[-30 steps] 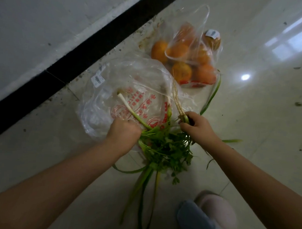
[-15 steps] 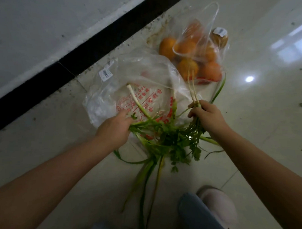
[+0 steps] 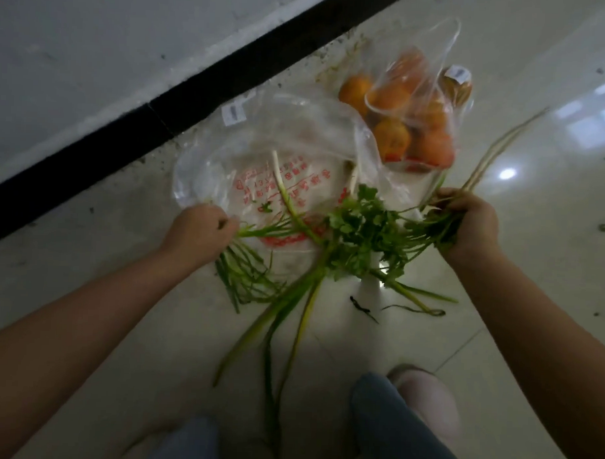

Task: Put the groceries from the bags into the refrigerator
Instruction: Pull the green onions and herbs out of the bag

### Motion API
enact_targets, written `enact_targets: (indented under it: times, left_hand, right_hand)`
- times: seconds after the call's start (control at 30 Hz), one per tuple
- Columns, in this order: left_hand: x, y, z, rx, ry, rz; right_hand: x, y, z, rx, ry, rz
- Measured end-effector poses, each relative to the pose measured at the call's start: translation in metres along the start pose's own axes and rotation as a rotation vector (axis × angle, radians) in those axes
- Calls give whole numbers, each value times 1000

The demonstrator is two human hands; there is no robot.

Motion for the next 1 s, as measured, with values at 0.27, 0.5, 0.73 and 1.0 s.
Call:
enact_targets:
  times: [0.27, 0.5, 0.73, 1.0]
  left_hand:
    - [-4, 60, -14, -209, 191, 329]
    - [-17, 62, -5, -448, -1, 352]
    - [-24, 14, -32, -636, -97, 81]
    - [-34, -16, -48, -743, -407, -118]
  right_hand:
    - [-21, 17, 49, -6, -394, 72]
    - [-23, 22, 47, -360, -242, 158]
    - [-2, 13, 54, -602, -87, -47]
    - [9, 22, 80, -860, -76, -171]
Point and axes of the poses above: each hand's wrist, its own x-axis towards the middle knuckle, its own z-axis out of the palm, y = z × x, the point moved 8 cm from there along x, towards the middle knuckle, and after that the axes turned 2 degrees about y, right-handed, at the moved point
